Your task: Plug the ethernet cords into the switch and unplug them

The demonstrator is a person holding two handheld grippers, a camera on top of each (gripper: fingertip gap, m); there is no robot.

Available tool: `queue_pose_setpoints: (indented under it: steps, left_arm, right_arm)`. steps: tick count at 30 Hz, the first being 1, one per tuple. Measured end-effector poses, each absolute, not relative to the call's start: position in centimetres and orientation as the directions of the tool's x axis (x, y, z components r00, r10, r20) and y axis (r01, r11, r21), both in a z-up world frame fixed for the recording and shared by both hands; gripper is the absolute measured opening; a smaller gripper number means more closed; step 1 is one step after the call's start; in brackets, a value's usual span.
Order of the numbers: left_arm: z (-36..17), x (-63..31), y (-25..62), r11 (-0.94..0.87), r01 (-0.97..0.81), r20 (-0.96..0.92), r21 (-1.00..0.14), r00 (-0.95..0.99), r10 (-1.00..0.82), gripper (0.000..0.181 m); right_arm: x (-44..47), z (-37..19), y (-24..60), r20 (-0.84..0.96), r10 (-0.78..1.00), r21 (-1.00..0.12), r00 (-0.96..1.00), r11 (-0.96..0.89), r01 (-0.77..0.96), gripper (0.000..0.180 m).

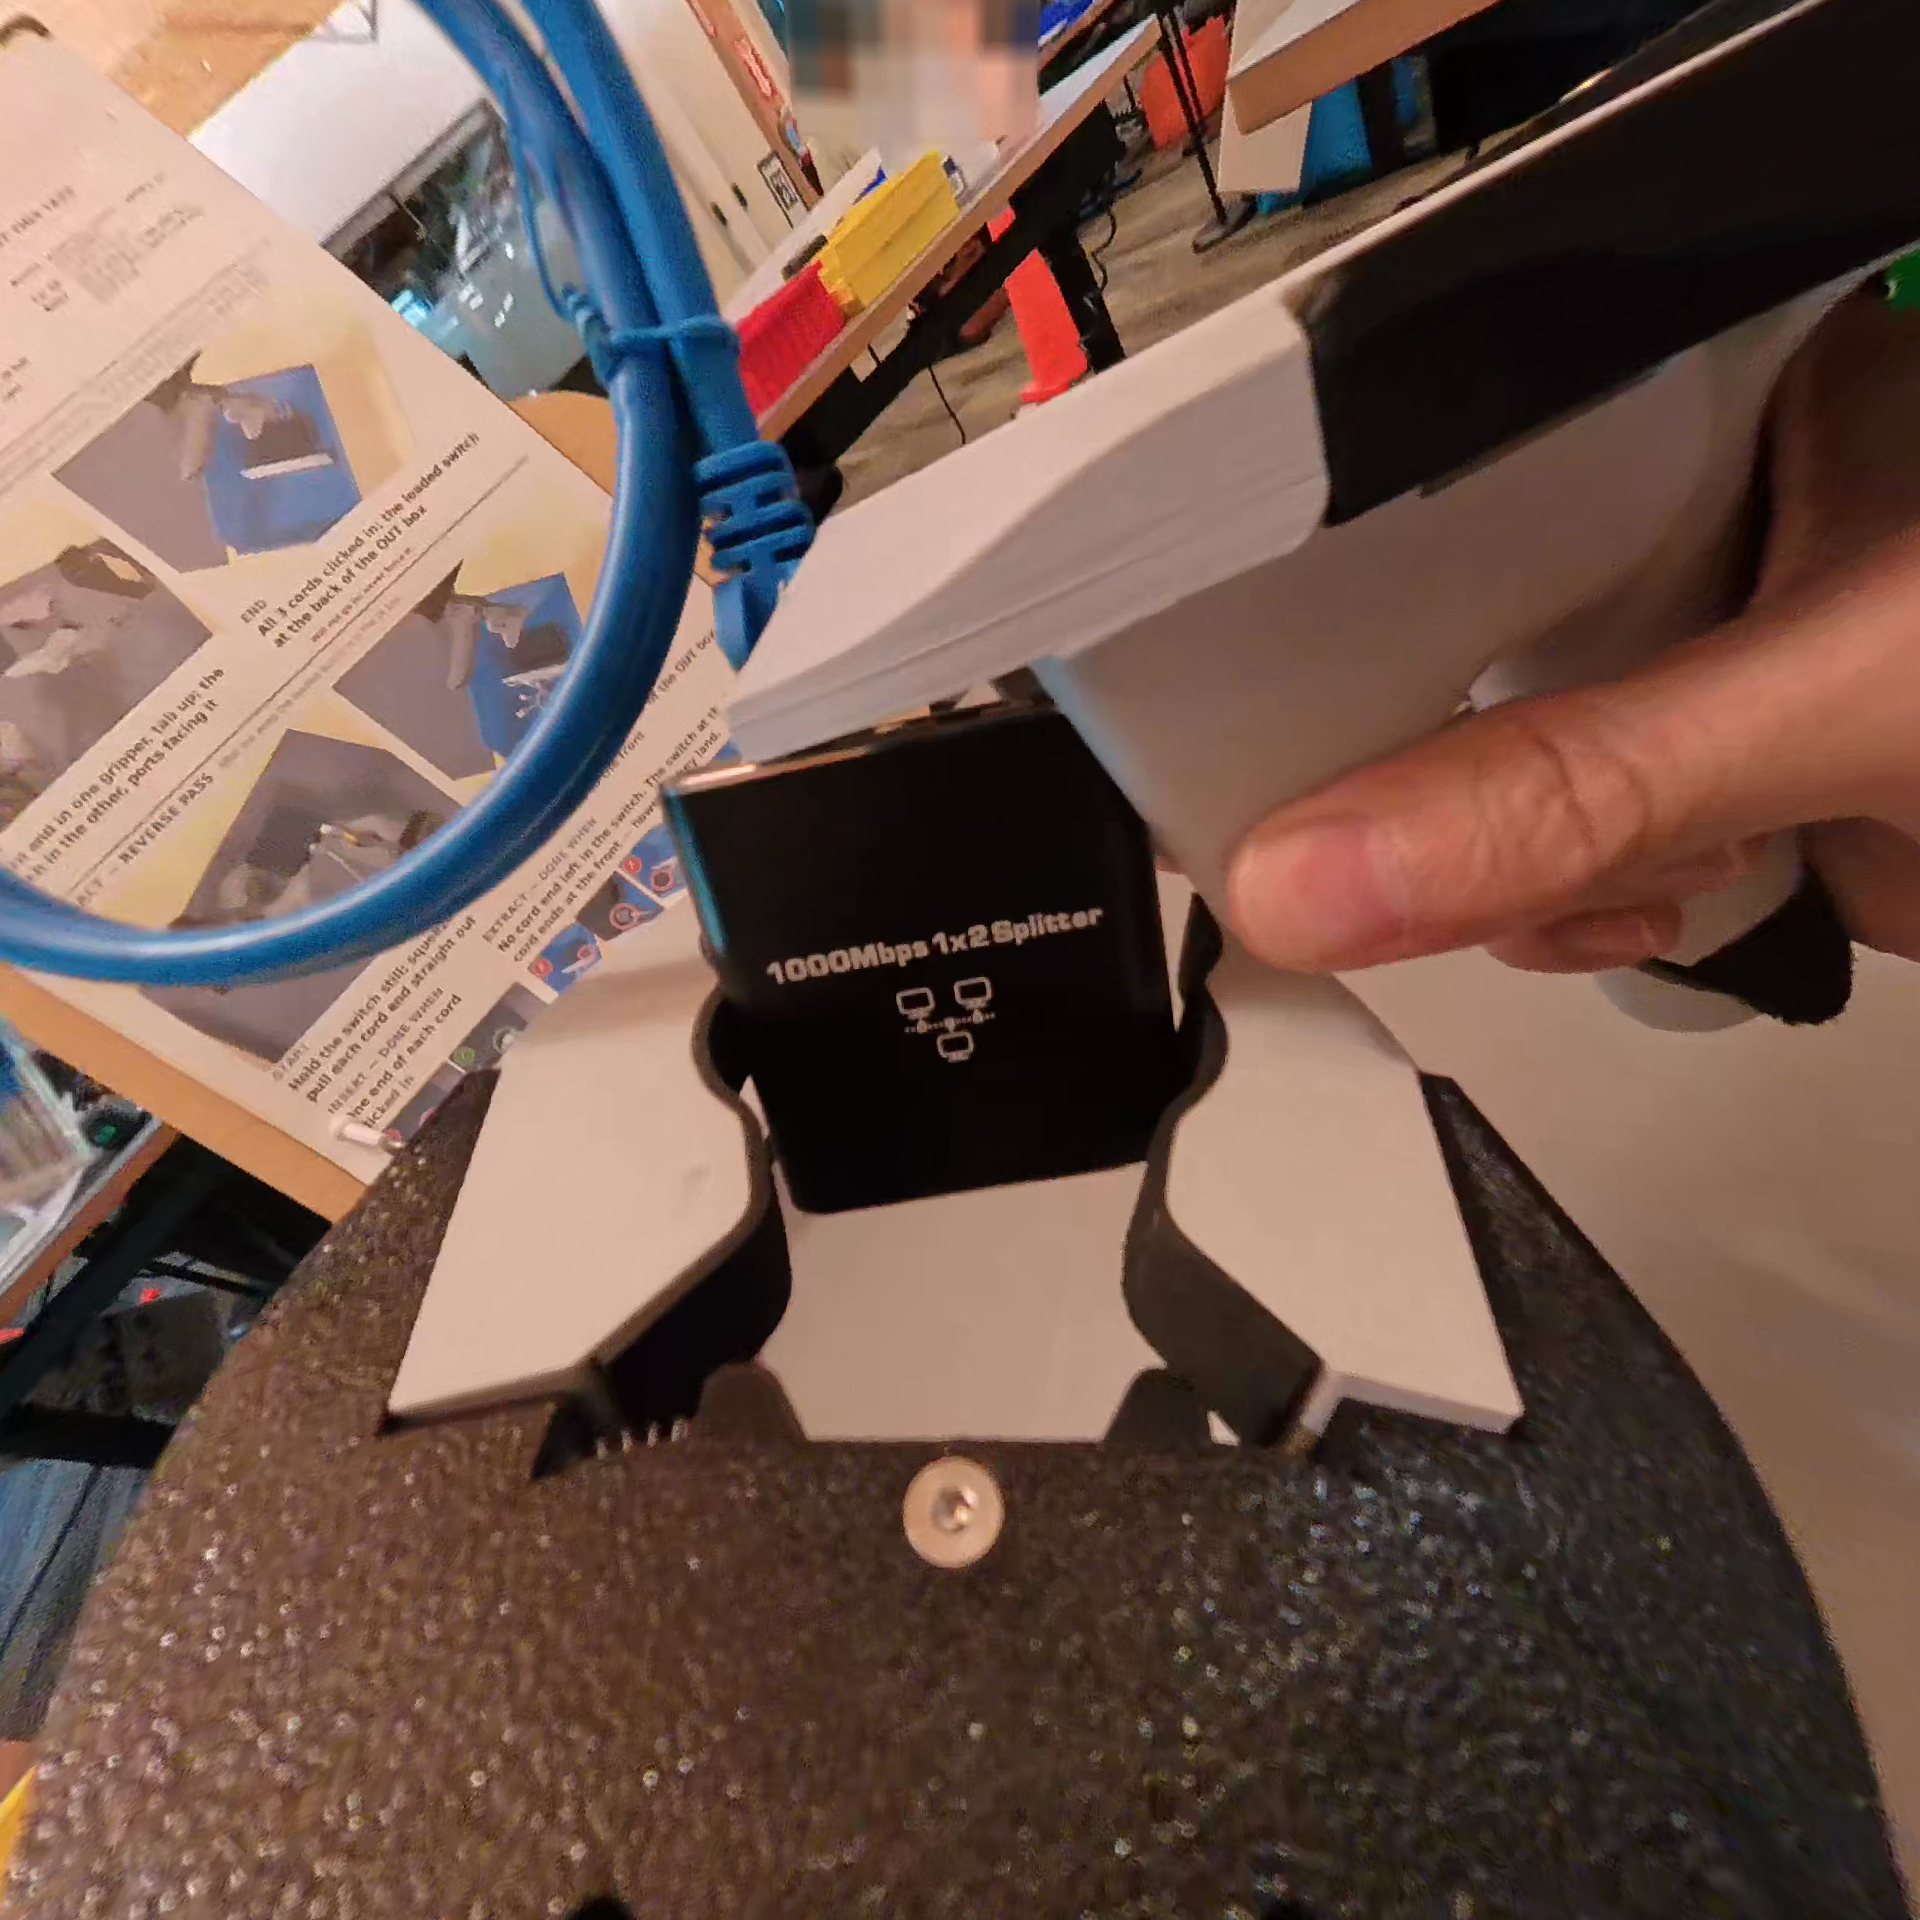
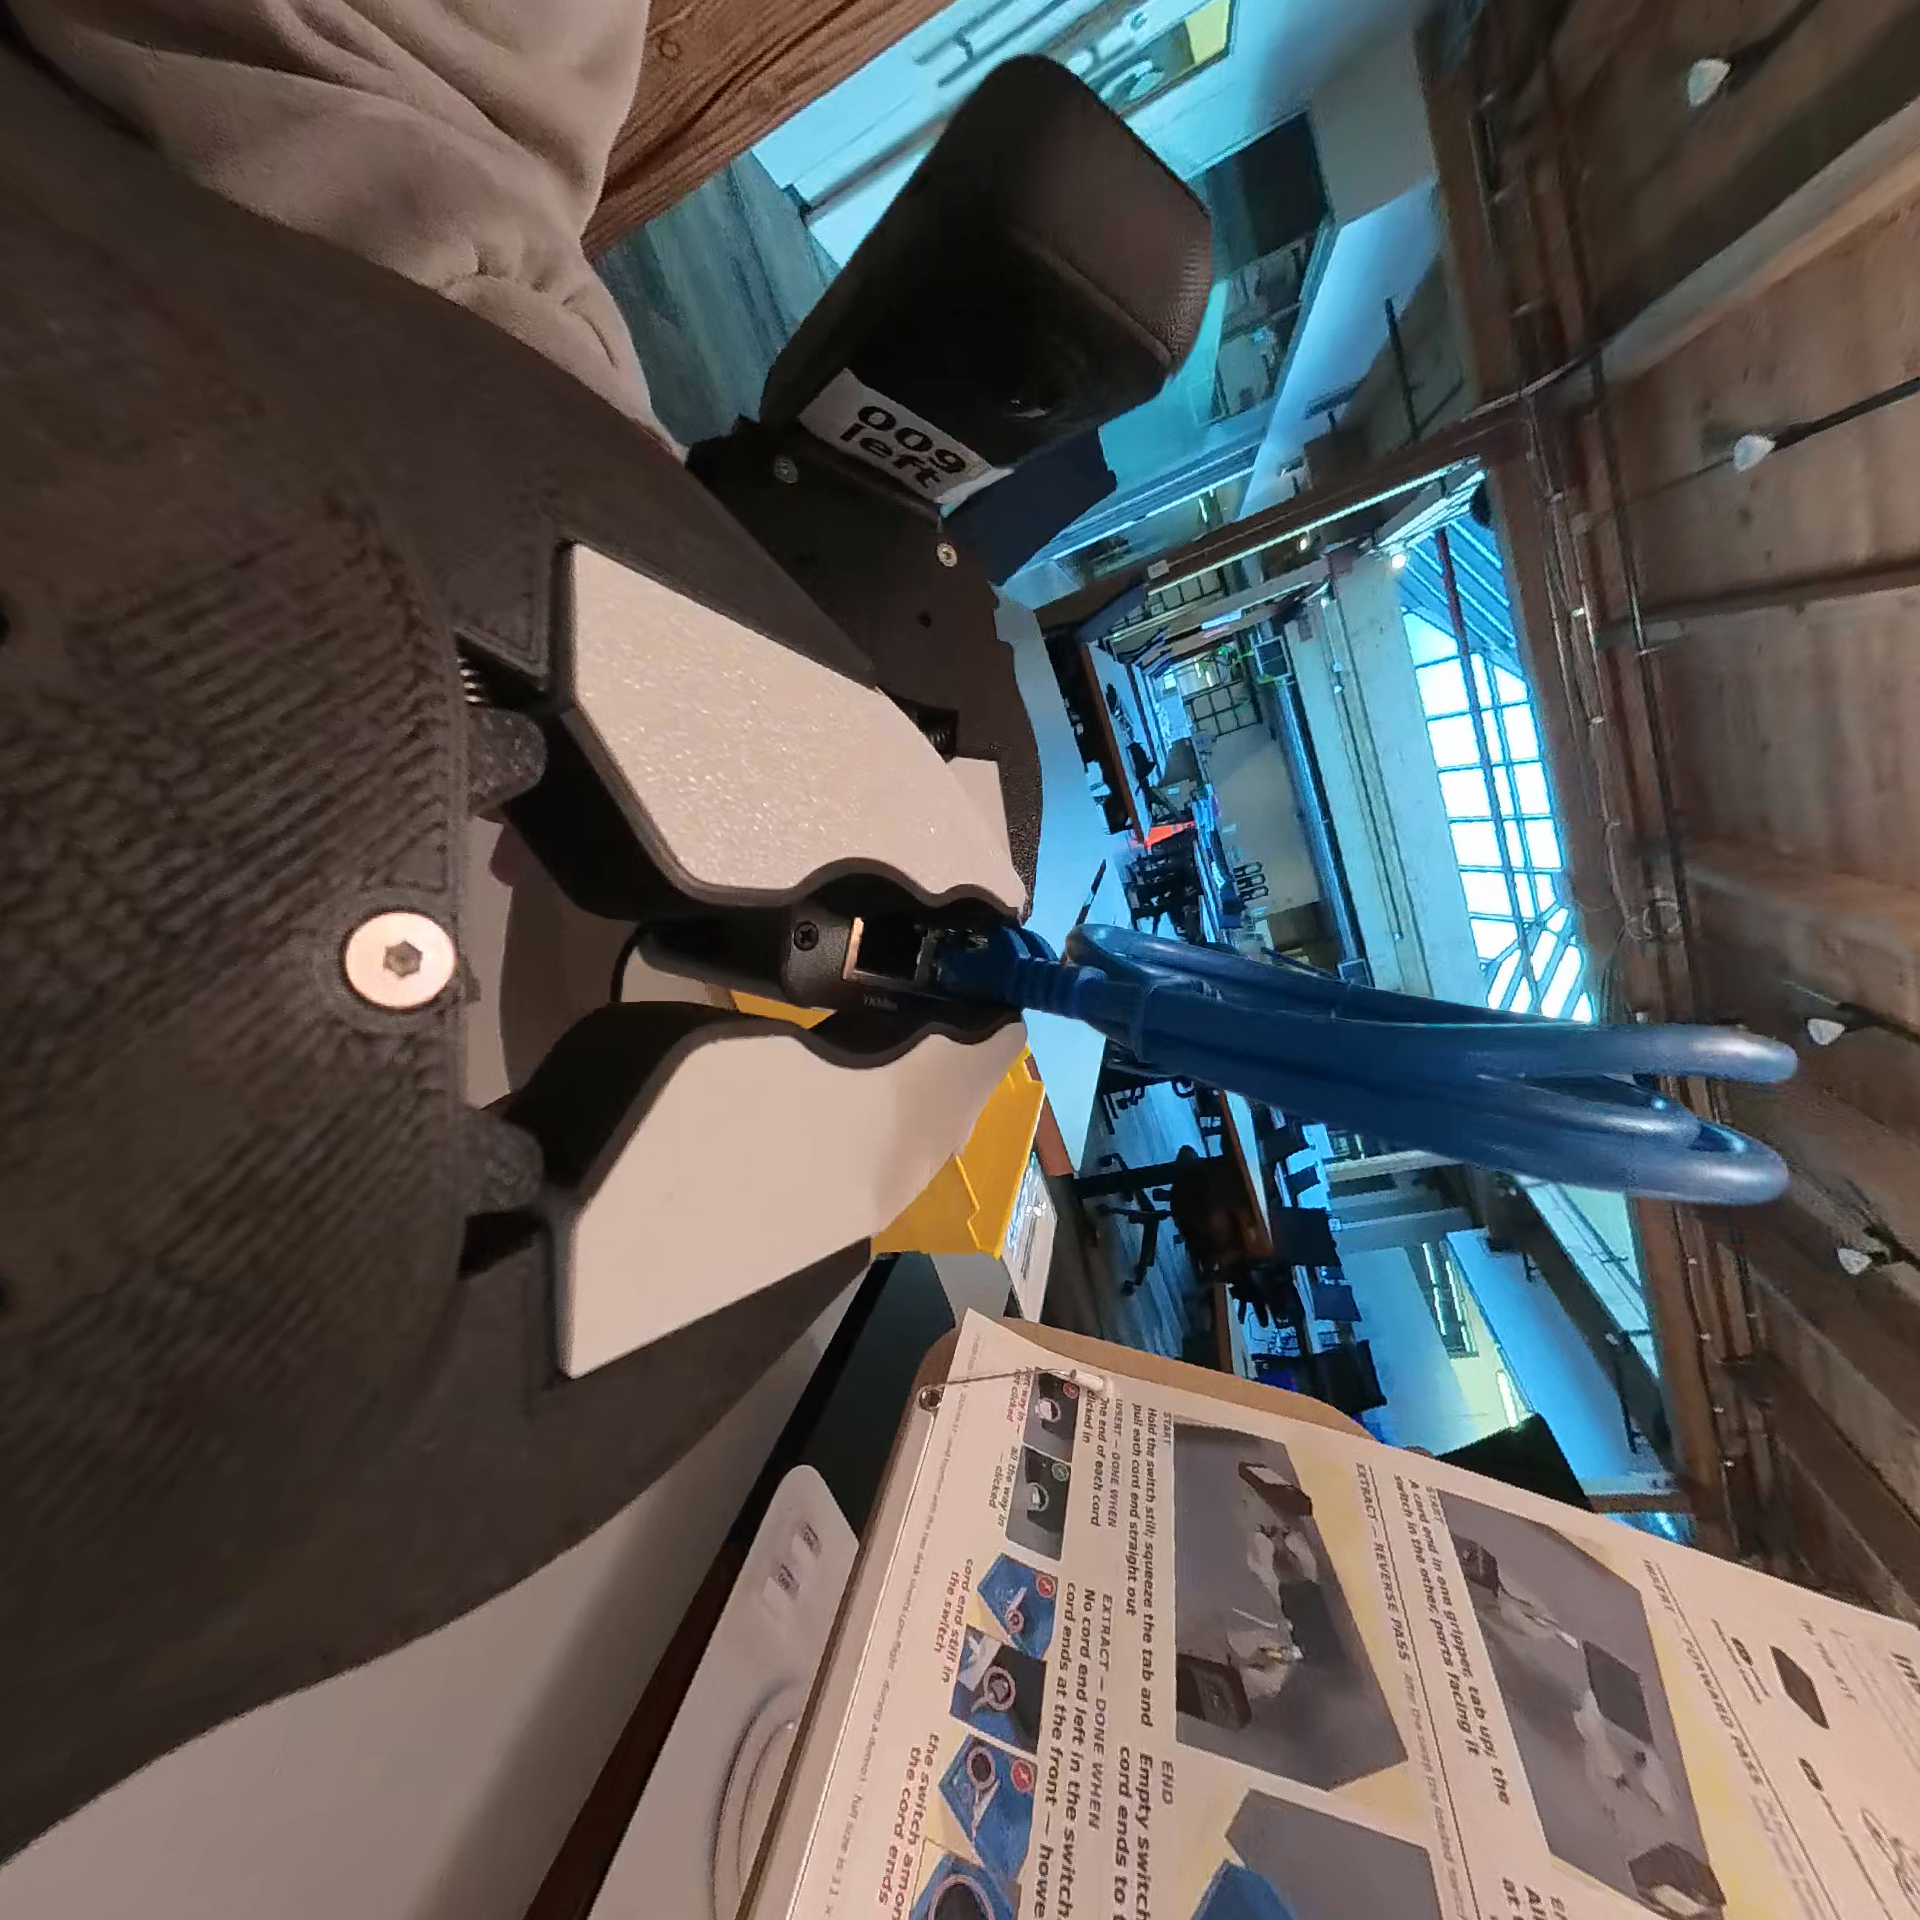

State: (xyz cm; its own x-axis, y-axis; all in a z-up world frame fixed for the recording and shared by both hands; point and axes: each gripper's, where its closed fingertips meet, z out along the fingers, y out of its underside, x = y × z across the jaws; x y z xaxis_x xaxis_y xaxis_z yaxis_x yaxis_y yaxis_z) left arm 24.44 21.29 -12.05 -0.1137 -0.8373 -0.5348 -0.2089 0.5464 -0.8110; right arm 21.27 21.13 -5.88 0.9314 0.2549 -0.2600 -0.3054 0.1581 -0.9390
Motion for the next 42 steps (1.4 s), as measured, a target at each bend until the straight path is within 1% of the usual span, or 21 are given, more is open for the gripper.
queue_pose_setpoints:
  steps: [8,11,13,18,21,22,23,25,26,29,30,32,33,37,38,40,41,42]
  left_arm:
    - [-11.0,25.0,20.9,0.601,-0.062,-0.600,-0.797,-0.038,-0.799,0.082]
    - [-11.8,25.3,20.9,0.552,-0.105,-0.551,-0.827,-0.048,-0.833,0.080]
    - [-12.3,25.4,21.4,0.560,-0.153,-0.562,-0.814,-0.037,-0.826,0.079]
    - [-13.2,25.7,21.0,0.481,-0.160,-0.473,-0.862,-0.088,-0.877,0.077]
    - [-13.0,25.6,21.0,0.476,-0.133,-0.466,-0.870,-0.097,-0.879,0.076]
    - [-12.7,25.5,21.0,0.491,-0.118,-0.482,-0.863,-0.093,-0.871,0.077]
    - [-12.2,25.3,21.0,0.524,-0.103,-0.518,-0.846,-0.076,-0.852,0.077]
    - [-11.1,25.0,21.0,0.590,-0.099,-0.592,-0.801,-0.016,-0.806,0.077]
    - [-11.1,25.0,21.2,0.597,-0.114,-0.600,-0.794,-0.007,-0.800,0.077]
    - [-11.8,25.2,22.0,0.622,-0.148,-0.632,-0.769,0.022,-0.775,0.077]
    - [-12.0,25.3,22.0,0.620,-0.152,-0.629,-0.770,0.020,-0.777,0.077]
    - [-12.3,25.5,21.9,0.599,-0.141,-0.605,-0.789,0.006,-0.796,0.077]
    - [-12.2,25.5,21.7,0.584,-0.122,-0.588,-0.802,-0.006,-0.809,0.077]
    - [-11.8,25.3,21.6,0.589,-0.095,-0.591,-0.802,-0.011,-0.806,0.077]
    - [-11.7,25.3,21.8,0.601,-0.089,-0.604,-0.794,0.002,-0.797,0.076]
    - [-11.1,25.0,22.1,0.652,-0.090,-0.657,-0.753,0.042,-0.752,0.077]
    - [-10.7,24.9,22.0,0.666,-0.089,-0.671,-0.741,0.058,-0.739,0.077]
    - [-10.7,24.9,22.0,0.671,-0.096,-0.677,-0.736,0.064,-0.733,0.077]
  right_arm:
    - [20.9,-5.8,21.0,-0.207,0.254,-0.959,0.945,0.138,-0.247,0.015]
    - [21.3,-6.3,21.0,-0.185,0.224,-0.970,0.957,0.113,-0.214,0.014]
    - [21.4,-6.7,21.2,-0.152,0.205,-0.980,0.967,0.094,-0.174,0.014]
    - [21.3,-7.4,21.4,0.109,0.071,-0.994,0.991,-0.011,0.110,0.014]
    - [21.1,-7.4,21.4,0.185,0.041,-0.982,0.982,-0.040,0.187,0.014]
    - [21.0,-7.1,21.2,0.128,0.072,-0.992,0.989,-0.008,0.129,0.014]
    - [21.0,-6.7,21.0,-0.003,0.140,-0.999,0.990,0.034,-0.008,0.014]
    - [21.3,-5.8,20.4,-0.265,0.300,-0.946,0.916,0.103,-0.307,0.013]
    - [21.5,-5.9,20.4,-0.278,0.302,-0.939,0.912,0.115,-0.324,0.013]
    - [21.5,-6.6,20.8,-0.225,0.240,-0.964,0.944,0.086,-0.252,0.013]
    - [21.6,-6.7,20.9,-0.190,0.218,-0.975,0.957,0.077,-0.211,0.013]
    - [21.4,-7.0,20.9,-0.018,0.130,-1.000,0.991,0.019,-0.021,0.014]
    - [21.2,-6.9,20.8,0.045,0.107,-0.999,0.993,0.003,0.045,0.014]
    - [20.8,-6.7,20.7,0.167,0.070,-0.985,0.983,-0.033,0.170,0.014]
    - [20.6,-6.6,20.7,0.143,0.079,-0.989,0.987,-0.031,0.146,0.014]
    - [20.7,-6.3,20.6,-0.058,0.179,-0.997,0.982,0.036,-0.065,0.014]
    - [20.9,-6.0,20.4,-0.177,0.243,-0.978,0.954,0.063,-0.198,0.013]
    - [21.1,-5.9,20.4,-0.235,0.272,-0.961,0.933,0.078,-0.265,0.013]
